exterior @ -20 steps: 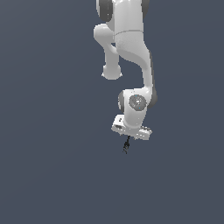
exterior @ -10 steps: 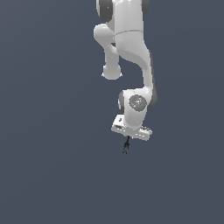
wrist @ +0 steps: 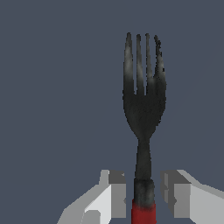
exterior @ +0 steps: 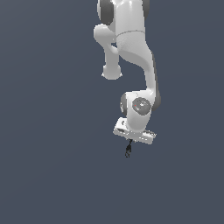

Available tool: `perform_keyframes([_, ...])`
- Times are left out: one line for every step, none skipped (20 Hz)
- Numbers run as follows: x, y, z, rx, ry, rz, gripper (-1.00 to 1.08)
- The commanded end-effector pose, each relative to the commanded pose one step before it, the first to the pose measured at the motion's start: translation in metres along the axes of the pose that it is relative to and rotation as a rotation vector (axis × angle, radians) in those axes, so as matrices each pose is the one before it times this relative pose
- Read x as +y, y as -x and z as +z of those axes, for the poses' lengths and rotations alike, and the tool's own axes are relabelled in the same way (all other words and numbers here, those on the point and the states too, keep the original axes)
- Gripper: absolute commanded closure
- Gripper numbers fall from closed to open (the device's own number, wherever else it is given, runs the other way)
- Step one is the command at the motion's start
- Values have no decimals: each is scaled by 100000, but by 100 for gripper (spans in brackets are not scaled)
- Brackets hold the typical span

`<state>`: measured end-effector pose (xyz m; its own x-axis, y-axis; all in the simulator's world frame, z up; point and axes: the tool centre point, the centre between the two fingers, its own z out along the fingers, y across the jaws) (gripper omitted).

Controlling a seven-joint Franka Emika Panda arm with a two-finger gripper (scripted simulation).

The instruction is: Pick up the object and move it to a goal position.

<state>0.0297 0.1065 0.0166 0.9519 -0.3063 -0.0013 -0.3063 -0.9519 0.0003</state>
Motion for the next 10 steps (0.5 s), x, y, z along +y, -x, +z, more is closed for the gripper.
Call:
perform_keyframes([-693, -789, -329, 52, -29, -12, 108])
perform_keyframes([-304, -350, -131, 0, 0, 0, 108])
perform_keyframes([-317, -366, -136, 0, 0, 0, 108])
perform_keyframes([-330, -382, -141, 0, 0, 0, 108])
perform_keyframes([-342, -396, -146, 0, 0, 0, 108])
perform_keyframes([-350, -406, -149, 0, 0, 0, 108])
perform_keyframes([-345, -400, -146, 0, 0, 0, 108])
perform_keyframes([-337, -391, -142, 0, 0, 0, 108])
perform_keyframes([-328, -382, -138, 0, 0, 0, 108])
perform_keyframes([-320, -374, -134, 0, 0, 0, 108])
